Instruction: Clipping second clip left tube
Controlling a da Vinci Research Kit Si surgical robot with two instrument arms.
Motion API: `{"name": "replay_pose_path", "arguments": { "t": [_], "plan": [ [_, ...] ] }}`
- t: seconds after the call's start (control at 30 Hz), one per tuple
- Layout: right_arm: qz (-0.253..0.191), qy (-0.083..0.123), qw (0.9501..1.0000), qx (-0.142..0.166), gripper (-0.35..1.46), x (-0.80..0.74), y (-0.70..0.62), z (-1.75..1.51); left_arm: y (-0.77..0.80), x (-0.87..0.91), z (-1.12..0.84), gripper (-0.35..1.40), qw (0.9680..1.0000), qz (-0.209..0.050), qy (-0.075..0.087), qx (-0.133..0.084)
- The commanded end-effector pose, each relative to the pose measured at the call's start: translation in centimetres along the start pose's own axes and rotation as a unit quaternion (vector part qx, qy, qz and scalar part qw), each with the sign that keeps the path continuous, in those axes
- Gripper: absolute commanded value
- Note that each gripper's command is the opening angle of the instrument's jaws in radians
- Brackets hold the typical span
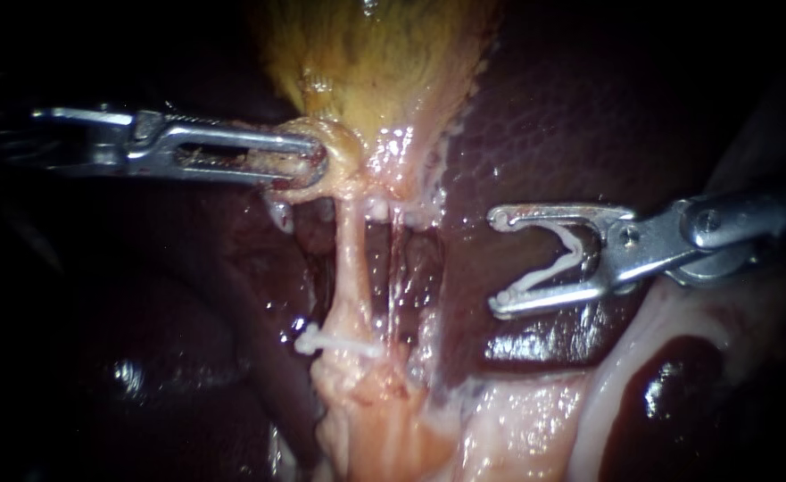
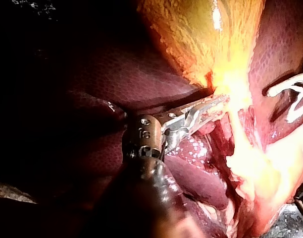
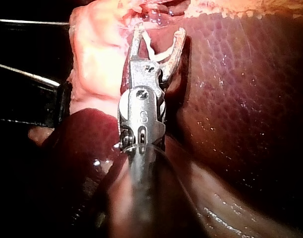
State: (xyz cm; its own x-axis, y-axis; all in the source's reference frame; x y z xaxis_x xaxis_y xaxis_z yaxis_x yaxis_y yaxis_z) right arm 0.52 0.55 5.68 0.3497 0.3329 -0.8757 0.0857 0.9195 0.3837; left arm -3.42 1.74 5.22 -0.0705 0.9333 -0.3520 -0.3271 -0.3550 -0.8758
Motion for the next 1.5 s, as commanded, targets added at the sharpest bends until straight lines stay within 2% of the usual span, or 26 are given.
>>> {"name": "replay_pose_path", "arguments": {
  "t": [0.03, 0.17, 0.23, 0.33, 0.43, 0.57, 0.63, 0.73, 0.87, 0.97, 1.1, 1.23, 1.5],
  "plan": [
    [0.000, 0.000, 1.0000, 0.001, 0.49, 0.00, 0.00, 0.00, 0.02, 0.02, -0.05, -0.35, 1.0000, -0.001, 0.000, -0.002],
    [0.000, -0.001, 1.0000, 0.002, 0.49, -0.01, 0.00, 0.01, 0.05, 0.14, -0.39, -0.35, 1.0000, -0.005, 0.002, 0.006],
    [0.000, -0.001, 1.0000, 0.002, 0.49, -0.01, 0.00, 0.01, 0.07, 0.21, -0.56, -0.35, 0.9999, -0.011, 0.009, 0.008],
    [0.000, -0.001, 1.0000, 0.002, 0.49, -0.01, 0.00, 0.01, 0.10, 0.28, -0.75, -0.35, 0.9997, -0.012, 0.019, 0.009],
    [0.000, -0.001, 1.0000, 0.006, 0.49, 0.00, -0.01, 0.02, 0.14, 0.31, -0.84, -0.35, 0.9996, -0.011, 0.023, 0.010],
    [0.000, 0.002, 0.9998, 0.020, 0.49, 0.10, -0.09, 0.11, 0.18, 0.29, -0.84, -0.35, 0.9996, -0.011, 0.024, 0.012],
    [0.002, 0.003, 0.9995, 0.031, 0.49, 0.19, -0.17, 0.21, 0.19, 0.28, -0.83, -0.35, 0.9996, -0.011, 0.024, 0.012],
    [0.033, 0.006, 0.9985, 0.043, 0.49, 0.35, -0.30, 0.41, 0.20, 0.27, -0.83, -0.35, 0.9995, -0.011, 0.025, 0.013],
    [0.068, 0.013, 0.9961, 0.055, 0.49, 0.50, -0.42, 0.71, 0.22, 0.27, -0.83, -0.35, 0.9995, -0.011, 0.026, 0.015],
    [0.079, 0.012, 0.9951, 0.058, 0.49, 0.55, -0.44, 0.92, 0.24, 0.26, -0.82, -0.35, 0.9995, -0.011, 0.026, 0.014],
    [0.088, 0.011, 0.9942, 0.061, 0.49, 0.52, -0.42, 1.16, 0.28, 0.25, -0.81, -0.35, 0.9995, -0.011, 0.025, 0.013],
    [0.097, 0.010, 0.9933, 0.061, 0.49, 0.42, -0.36, 1.35, 0.31, 0.25, -0.81, -0.35, 0.9996, -0.011, 0.025, 0.013],
    [0.105, 0.008, 0.9929, 0.056, 0.50, 0.16, -0.09, 1.53, 0.35, 0.24, -0.79, -0.35, 0.9996, -0.012, 0.024, 0.011]
  ]
}}
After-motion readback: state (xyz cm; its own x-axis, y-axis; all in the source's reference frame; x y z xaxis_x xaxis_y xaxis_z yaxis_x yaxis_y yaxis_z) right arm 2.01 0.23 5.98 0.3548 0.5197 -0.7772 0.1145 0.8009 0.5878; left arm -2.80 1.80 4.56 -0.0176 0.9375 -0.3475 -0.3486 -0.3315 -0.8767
